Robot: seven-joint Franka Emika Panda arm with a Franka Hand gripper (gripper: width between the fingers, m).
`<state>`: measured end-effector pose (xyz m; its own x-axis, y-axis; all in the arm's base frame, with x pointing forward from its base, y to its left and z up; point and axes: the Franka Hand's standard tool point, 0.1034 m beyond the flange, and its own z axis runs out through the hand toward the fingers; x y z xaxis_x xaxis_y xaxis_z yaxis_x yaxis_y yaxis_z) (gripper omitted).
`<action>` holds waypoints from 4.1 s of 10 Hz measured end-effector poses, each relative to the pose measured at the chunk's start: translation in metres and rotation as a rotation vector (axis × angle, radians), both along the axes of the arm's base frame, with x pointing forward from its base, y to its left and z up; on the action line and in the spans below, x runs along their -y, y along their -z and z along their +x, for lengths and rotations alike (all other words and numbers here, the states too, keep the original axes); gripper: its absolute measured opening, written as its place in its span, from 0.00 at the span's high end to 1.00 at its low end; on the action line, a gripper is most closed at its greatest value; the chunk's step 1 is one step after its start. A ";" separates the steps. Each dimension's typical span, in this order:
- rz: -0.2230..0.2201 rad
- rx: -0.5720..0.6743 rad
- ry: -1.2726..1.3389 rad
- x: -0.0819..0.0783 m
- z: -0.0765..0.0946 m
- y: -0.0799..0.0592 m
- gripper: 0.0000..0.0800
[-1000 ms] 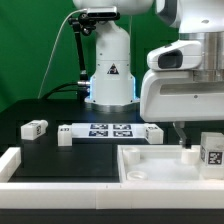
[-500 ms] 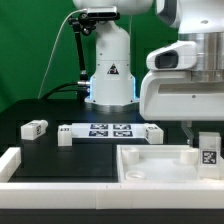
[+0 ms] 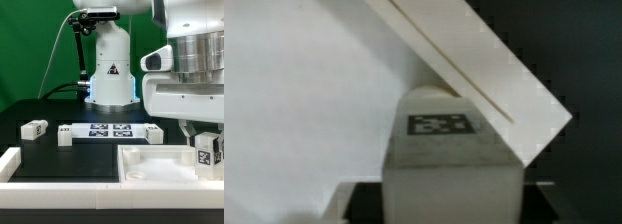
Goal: Assemble one leg
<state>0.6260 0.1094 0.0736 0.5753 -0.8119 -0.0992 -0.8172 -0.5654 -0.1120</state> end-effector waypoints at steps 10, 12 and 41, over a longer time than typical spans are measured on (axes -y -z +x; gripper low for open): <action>0.065 -0.134 0.830 -0.002 -0.001 0.000 0.64; 0.064 -0.132 0.813 -0.002 -0.001 0.000 0.41; -0.018 0.030 -0.284 0.005 -0.007 0.002 0.64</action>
Offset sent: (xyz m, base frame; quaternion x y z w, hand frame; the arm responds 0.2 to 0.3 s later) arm -0.0061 -0.0044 0.0004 0.0264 0.0026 0.3630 0.9314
